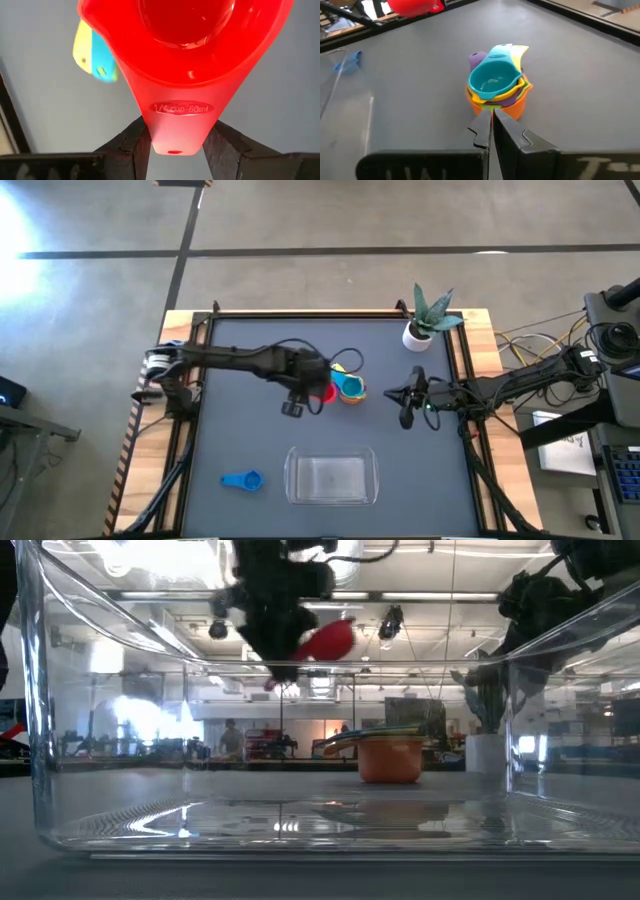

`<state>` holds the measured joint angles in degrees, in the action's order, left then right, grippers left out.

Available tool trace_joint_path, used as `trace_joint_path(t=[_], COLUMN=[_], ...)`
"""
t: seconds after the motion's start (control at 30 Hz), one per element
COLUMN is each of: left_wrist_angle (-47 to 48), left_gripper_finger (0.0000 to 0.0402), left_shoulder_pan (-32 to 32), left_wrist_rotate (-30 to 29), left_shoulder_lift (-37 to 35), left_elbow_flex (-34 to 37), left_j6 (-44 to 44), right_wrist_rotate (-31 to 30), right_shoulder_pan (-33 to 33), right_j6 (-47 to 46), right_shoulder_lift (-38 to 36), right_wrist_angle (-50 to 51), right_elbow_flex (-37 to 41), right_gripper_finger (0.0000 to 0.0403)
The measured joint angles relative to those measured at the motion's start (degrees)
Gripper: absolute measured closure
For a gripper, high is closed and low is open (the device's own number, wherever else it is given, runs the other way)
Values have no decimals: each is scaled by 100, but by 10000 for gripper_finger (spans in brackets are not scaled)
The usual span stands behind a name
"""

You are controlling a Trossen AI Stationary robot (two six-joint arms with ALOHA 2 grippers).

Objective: Nest measuring cups in basket
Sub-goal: Stack the red measuring cup on top of the light blue measuring cup

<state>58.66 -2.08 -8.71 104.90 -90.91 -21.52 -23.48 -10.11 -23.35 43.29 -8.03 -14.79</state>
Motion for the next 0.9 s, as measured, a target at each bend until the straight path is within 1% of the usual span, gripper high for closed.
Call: trace_joint_path(t=[0.13, 0.27, 0.5, 0.7, 0.77, 0.83, 0.9], left_wrist_angle=[223, 643, 1154, 1539, 1731, 2007, 2054], left_gripper_finger=[271, 271, 271, 271, 260, 235, 207], left_shoulder_pan=[-193, -357, -425, -484, -517, -549, -574], left_wrist_rotate=[-39, -43, -39, -39, -39, -57, -147], left_shoulder_lift=[648, 1271, 2203, 2894, 3077, 3238, 3330], left_elbow_flex=[-756, -1567, -2730, -3745, -4073, -4363, -4391], left_j6=[-553, -887, -1247, -1314, -1317, -1313, -1295], right_wrist_rotate=[-60, -60, -60, -60, -58, -56, -53], right_shoulder_pan=[0, 0, 0, 0, 0, 0, -2], right_j6=[-242, -373, -376, -406, -437, -467, -522], right_shoulder_lift=[0, 0, 1, 2, 2, 2, 2], right_wrist_angle=[2, 3, 4, 4, 6, 7, 15], right_elbow_flex=[0, 0, 0, 0, 0, 0, 1], right_gripper_finger=[394, 394, 394, 394, 394, 394, 394])
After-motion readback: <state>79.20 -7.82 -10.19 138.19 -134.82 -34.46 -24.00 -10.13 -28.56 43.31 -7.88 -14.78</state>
